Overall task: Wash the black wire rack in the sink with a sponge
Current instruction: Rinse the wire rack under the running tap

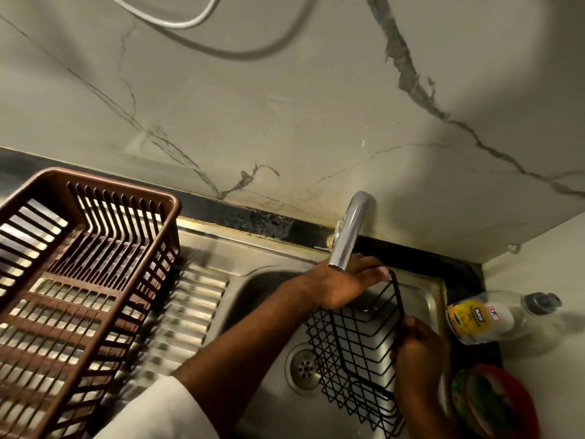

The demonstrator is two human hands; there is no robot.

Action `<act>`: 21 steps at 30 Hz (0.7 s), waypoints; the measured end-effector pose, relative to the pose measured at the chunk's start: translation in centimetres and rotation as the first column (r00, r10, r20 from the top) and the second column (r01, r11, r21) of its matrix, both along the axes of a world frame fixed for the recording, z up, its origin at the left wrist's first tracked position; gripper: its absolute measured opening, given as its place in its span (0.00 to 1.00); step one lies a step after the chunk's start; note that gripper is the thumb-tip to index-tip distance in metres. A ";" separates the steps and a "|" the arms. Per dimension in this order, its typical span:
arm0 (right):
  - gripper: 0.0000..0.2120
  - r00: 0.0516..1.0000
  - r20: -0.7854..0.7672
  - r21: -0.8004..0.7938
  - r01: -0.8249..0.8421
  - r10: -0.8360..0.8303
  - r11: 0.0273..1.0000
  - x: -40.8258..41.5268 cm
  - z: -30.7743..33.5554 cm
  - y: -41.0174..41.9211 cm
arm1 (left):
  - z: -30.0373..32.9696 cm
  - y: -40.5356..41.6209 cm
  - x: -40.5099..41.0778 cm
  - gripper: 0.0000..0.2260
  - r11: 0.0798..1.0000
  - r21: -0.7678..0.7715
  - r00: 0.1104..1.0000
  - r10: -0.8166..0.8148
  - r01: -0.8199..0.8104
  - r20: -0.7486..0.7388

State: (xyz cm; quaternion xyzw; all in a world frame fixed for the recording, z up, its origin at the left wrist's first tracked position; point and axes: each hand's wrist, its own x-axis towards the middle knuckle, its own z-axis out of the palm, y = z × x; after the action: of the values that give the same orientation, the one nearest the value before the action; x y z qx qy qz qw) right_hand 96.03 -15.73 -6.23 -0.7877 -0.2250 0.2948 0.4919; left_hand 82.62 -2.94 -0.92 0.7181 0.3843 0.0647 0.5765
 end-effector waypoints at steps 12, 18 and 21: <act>0.15 0.960 -0.250 0.115 0.161 -0.128 0.980 1.0 0.0 -1.3 | -4.1 0.1 -3.8 0.21 0.766 -0.577 0.778 0.535 -0.283 0.329; 0.18 0.895 -0.444 0.149 0.114 -0.037 0.982 1.1 -2.2 -1.5 | -2.4 0.0 -0.5 0.13 0.551 -0.612 0.595 0.788 -0.567 0.158; 0.24 0.905 -0.412 0.308 0.032 0.103 0.951 1.9 -0.1 -0.4 | -1.4 0.0 0.3 0.05 0.647 -0.536 0.627 0.736 -0.543 0.253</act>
State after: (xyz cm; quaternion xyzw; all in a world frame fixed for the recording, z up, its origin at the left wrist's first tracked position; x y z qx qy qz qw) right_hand 97.98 -16.17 -6.33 -0.6144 -0.1707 0.4288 0.6399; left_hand 82.89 -2.91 -2.35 0.3544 0.4792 0.3526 0.7215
